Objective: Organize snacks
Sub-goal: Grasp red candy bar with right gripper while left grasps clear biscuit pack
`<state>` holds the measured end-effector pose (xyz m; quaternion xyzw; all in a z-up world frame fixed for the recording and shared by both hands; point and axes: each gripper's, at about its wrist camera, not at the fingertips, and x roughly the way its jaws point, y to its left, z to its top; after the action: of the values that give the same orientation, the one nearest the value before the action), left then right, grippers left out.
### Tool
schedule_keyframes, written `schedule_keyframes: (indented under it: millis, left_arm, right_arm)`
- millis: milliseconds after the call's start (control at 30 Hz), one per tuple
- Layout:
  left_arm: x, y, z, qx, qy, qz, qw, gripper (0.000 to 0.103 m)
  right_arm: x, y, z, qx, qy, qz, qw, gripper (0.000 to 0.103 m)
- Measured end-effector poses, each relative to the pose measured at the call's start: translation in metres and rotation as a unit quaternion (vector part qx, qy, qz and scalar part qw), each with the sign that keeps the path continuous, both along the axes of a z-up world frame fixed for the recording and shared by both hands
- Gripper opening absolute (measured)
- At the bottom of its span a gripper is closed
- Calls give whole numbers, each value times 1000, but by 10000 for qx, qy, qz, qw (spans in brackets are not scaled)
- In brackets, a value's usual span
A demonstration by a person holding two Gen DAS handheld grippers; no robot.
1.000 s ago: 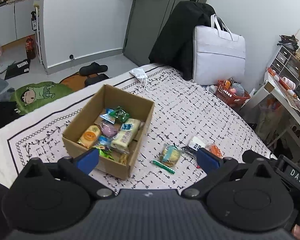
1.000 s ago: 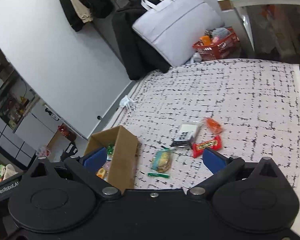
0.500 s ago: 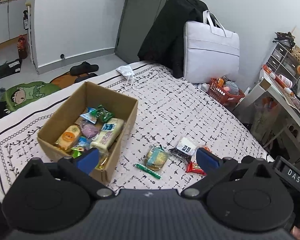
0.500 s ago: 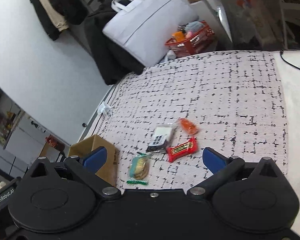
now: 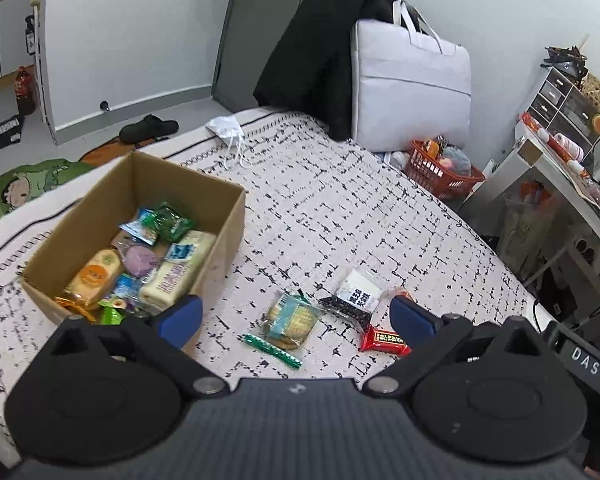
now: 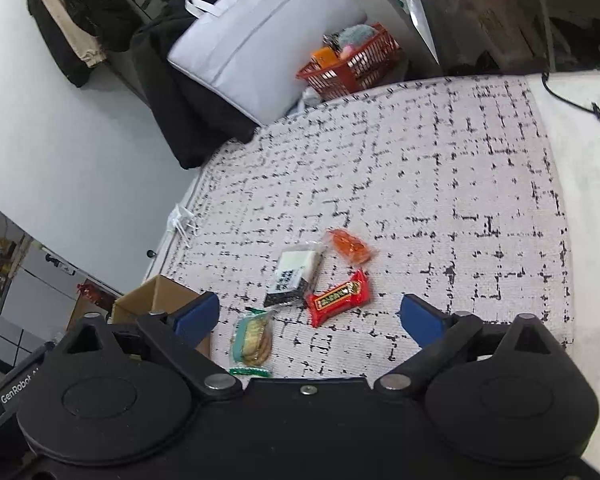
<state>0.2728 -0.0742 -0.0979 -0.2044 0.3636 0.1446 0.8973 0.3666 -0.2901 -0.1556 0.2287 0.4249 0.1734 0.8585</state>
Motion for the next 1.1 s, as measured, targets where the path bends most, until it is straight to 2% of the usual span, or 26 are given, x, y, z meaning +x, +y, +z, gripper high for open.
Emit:
schedule_keyframes:
  millis: [133, 233, 433, 567, 667, 767, 1100]
  left_arm:
    - [12, -3, -14, -48, 104, -53, 9999, 100]
    - [22, -5, -23, -48, 170, -111, 9998, 99]
    - [39, -1, -49, -169, 410, -163, 9989, 93]
    - [51, 2, -65, -245, 537, -220, 9980, 91]
    - [60, 4, -78, -286, 640, -228, 9973, 89]
    - [68, 5, -88, -319, 728, -279, 9964, 86]
    - [91, 4, -116, -350, 941, -377, 9942, 86]
  right_arm:
    - [8, 4, -10, -64, 88, 56, 9999, 95]
    - [15, 9, -17, -101, 181, 95, 9997, 88]
    - [28, 16, -34, -132, 415, 114, 9990, 84]
    - [36, 22, -46, -19, 641, 206, 9977, 71]
    - [43, 26, -55, 115, 782, 249, 9966, 57]
    - [50, 29, -64, 172, 945, 171, 9952, 52]
    - [71, 37, -86, 285, 1243, -48, 9918, 40]
